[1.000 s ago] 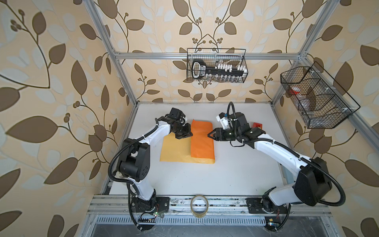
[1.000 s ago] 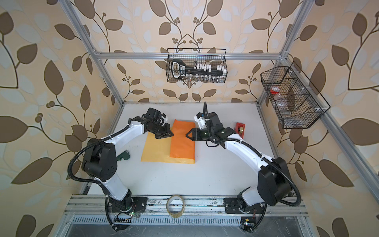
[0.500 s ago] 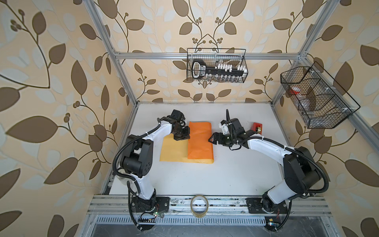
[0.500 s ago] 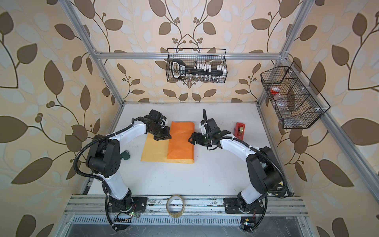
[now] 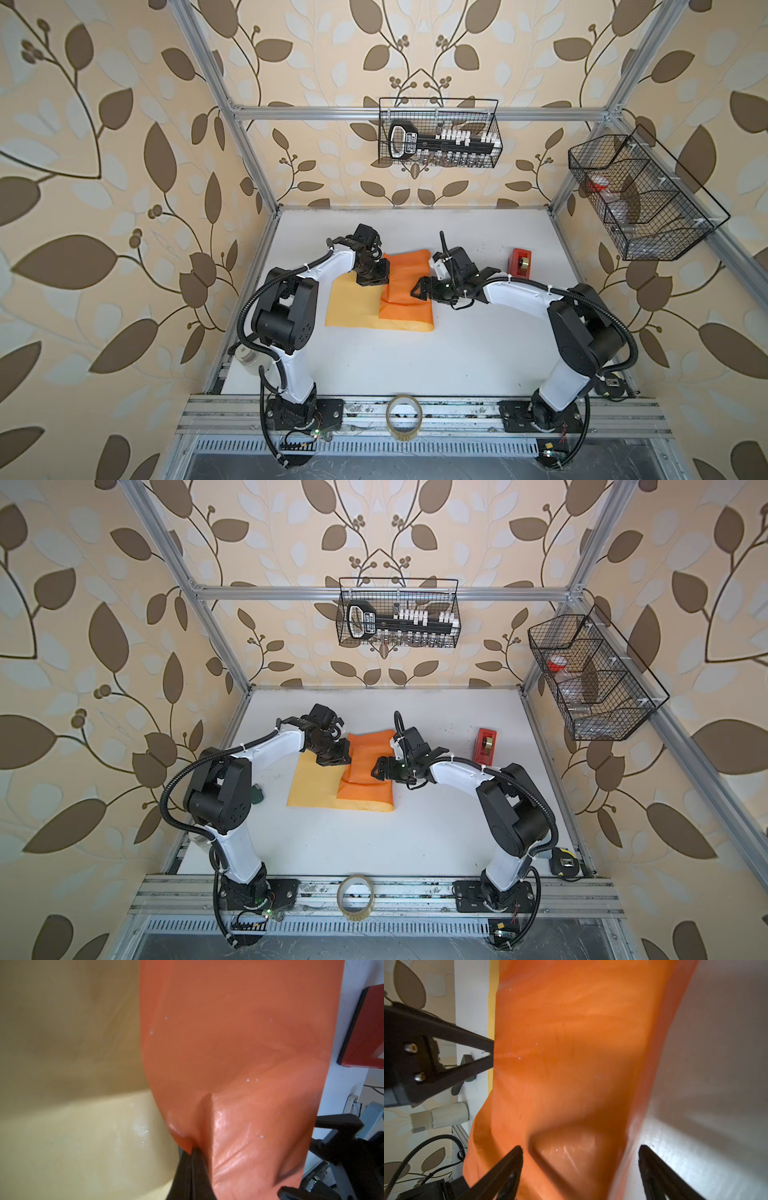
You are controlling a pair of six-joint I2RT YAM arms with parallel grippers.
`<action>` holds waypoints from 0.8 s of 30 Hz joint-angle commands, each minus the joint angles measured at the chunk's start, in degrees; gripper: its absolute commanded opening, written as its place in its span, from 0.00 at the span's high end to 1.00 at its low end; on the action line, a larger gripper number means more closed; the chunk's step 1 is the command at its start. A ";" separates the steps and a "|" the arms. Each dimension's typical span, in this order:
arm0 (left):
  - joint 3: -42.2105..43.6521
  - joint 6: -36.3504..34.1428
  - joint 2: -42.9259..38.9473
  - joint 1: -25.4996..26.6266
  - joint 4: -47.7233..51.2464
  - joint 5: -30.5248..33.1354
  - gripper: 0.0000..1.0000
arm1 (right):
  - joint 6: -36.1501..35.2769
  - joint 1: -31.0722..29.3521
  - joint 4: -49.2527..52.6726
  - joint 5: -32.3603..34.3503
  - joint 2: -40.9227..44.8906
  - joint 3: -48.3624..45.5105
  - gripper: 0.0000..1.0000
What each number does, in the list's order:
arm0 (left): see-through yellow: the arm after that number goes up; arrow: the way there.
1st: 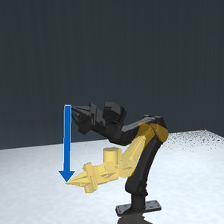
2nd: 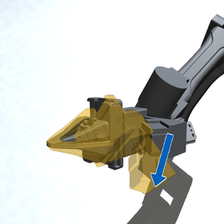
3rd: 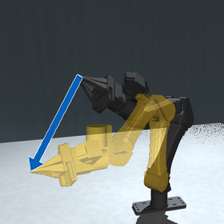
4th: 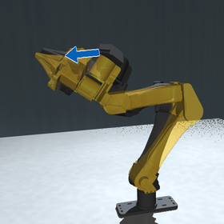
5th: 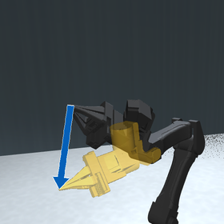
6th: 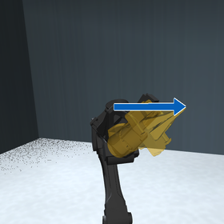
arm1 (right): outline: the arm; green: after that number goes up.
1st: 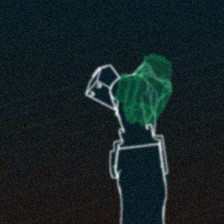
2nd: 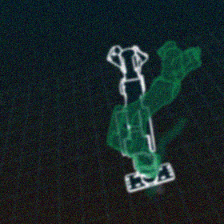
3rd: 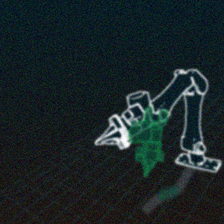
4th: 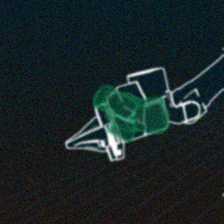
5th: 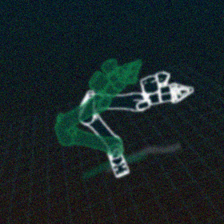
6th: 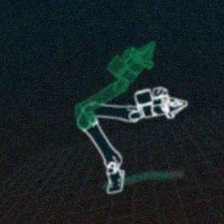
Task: Wrap the gift box in paper
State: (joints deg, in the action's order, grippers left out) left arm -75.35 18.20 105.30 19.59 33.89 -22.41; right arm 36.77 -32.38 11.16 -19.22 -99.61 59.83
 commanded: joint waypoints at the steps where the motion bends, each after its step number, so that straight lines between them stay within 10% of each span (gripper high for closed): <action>1: -0.20 -0.79 1.15 0.71 1.13 1.23 1.00 | 0.76 -0.58 -1.29 1.02 -1.01 0.76 0.13; 24: 0.41 -1.75 1.34 0.80 1.07 3.19 1.00 | 1.32 4.98 1.27 -3.66 1.26 1.45 0.14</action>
State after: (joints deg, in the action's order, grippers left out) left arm -75.35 17.96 105.32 19.81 33.85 -22.04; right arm 37.95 -28.75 11.16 -20.91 -99.94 59.86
